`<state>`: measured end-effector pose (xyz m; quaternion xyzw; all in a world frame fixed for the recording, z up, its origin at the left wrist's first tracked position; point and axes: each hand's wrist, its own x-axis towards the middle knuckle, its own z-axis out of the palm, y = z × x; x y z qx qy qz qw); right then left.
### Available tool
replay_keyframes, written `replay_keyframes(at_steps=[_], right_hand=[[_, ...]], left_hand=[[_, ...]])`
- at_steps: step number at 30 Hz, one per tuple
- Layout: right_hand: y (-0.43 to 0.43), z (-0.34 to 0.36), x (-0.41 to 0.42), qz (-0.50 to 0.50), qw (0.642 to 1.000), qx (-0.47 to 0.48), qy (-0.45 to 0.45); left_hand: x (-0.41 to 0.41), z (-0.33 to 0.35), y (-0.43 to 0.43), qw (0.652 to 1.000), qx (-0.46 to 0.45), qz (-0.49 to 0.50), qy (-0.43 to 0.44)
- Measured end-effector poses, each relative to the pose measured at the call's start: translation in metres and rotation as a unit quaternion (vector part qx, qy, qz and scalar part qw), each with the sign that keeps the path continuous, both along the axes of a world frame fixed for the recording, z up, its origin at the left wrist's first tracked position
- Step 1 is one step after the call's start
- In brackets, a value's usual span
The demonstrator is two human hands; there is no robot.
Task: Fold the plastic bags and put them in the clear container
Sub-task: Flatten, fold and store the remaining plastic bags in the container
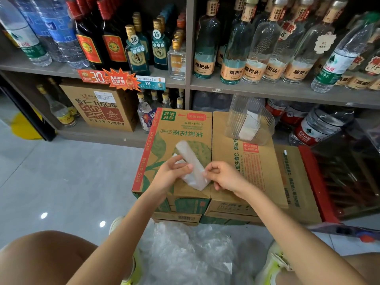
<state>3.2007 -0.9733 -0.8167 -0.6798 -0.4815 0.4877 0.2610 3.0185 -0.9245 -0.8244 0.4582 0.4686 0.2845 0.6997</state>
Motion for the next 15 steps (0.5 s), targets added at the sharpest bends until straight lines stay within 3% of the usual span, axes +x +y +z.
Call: replay_keyframes(at_steps=[6,10,15], right_hand=[[0.008,-0.004,0.001,0.059,0.991,0.01,-0.118],[0.008,-0.005,0.0,0.064,0.987,0.024,-0.148],[0.007,-0.008,0.001,0.057,0.983,0.045,-0.167]], left_hand=[[-0.001,0.0,0.016,0.993,0.0,0.107,0.039],[0.003,-0.005,0.026,0.975,0.082,0.132,0.156],[0.003,-0.014,0.029,0.925,0.206,0.074,0.311]])
